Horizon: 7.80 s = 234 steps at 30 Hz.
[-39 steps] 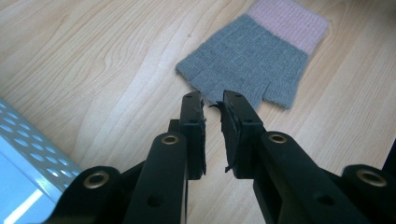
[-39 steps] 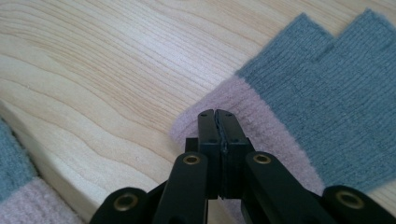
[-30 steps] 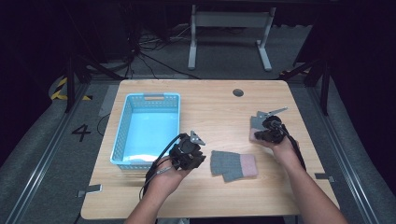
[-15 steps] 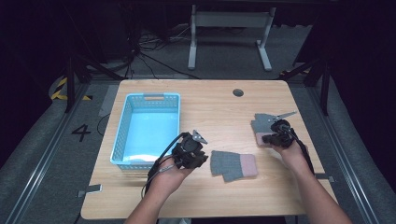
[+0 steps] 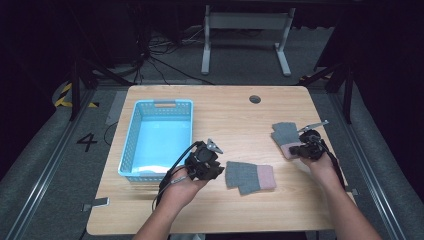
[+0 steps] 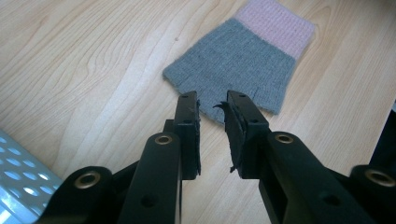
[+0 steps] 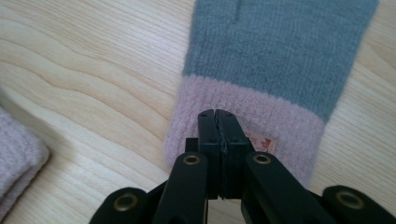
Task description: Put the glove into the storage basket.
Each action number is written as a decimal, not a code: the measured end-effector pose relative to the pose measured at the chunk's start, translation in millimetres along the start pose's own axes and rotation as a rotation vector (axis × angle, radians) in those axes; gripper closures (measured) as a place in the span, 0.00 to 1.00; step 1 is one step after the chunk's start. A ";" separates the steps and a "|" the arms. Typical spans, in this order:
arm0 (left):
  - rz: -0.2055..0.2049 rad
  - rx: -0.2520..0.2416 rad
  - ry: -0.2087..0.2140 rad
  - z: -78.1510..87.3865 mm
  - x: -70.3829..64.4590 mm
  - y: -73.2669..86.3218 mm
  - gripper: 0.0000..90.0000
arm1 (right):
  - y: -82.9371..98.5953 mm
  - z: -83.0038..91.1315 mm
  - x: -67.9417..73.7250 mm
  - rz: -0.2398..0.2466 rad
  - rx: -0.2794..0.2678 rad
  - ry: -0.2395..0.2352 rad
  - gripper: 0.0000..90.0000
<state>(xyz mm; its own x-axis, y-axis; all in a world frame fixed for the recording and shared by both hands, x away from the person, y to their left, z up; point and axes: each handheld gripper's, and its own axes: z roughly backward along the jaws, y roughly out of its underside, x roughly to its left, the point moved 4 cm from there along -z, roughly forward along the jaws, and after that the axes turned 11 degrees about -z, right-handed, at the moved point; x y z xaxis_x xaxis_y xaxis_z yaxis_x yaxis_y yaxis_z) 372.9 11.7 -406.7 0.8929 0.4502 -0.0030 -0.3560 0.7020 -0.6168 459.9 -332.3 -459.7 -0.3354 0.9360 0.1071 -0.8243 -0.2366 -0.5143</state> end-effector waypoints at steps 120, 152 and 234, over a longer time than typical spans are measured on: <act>-0.012 -0.039 -0.025 9.5 0.1 2.4 0.67 | -33.3 79.5 91.8 0.302 -0.034 -0.156 0.94; 0.038 -0.020 0.011 9.7 5.2 3.9 0.84 | -0.5 37.8 156.4 0.471 0.127 -0.239 0.94; -0.003 0.188 0.129 -70.8 -12.8 10.3 0.79 | 60.1 42.5 76.1 0.320 0.171 -0.208 0.77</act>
<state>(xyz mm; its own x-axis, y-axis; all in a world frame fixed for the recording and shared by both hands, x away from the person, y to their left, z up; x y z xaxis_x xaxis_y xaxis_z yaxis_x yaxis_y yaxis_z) 377.3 -25.8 -468.7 0.9177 0.3818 -0.1097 -0.3875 0.7994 -0.4591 365.5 -286.4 -446.3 -0.6575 0.7397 0.1431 -0.7214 -0.5634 -0.4027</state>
